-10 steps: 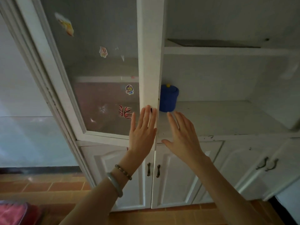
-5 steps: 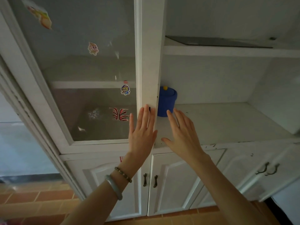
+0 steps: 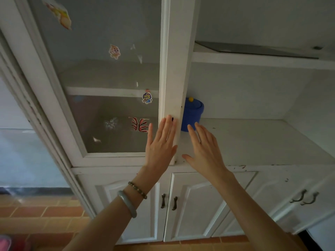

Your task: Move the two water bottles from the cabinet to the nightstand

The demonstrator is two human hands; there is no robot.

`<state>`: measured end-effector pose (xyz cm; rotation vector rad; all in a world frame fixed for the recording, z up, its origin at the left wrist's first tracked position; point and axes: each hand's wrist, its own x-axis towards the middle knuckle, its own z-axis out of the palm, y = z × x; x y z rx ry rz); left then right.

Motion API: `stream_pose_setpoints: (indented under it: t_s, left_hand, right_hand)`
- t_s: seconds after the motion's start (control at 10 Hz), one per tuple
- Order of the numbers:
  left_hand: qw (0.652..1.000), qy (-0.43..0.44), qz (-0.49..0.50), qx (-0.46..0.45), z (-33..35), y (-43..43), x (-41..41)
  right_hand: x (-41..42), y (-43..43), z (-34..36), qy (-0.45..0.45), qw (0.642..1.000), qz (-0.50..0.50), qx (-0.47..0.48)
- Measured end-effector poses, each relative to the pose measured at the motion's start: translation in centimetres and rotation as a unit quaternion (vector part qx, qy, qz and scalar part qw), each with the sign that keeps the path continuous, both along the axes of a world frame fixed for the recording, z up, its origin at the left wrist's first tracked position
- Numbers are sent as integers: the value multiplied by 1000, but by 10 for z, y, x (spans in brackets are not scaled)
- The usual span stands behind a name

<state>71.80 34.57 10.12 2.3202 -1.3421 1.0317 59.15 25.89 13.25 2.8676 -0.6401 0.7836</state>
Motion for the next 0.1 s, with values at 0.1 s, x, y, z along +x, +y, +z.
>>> stream_pose_setpoints:
  t_s: [0.1]
  left_hand:
    - [1000, 27, 7, 7, 4, 14, -2]
  right_hand:
    - [-4, 8, 1, 11, 1000, 8, 14]
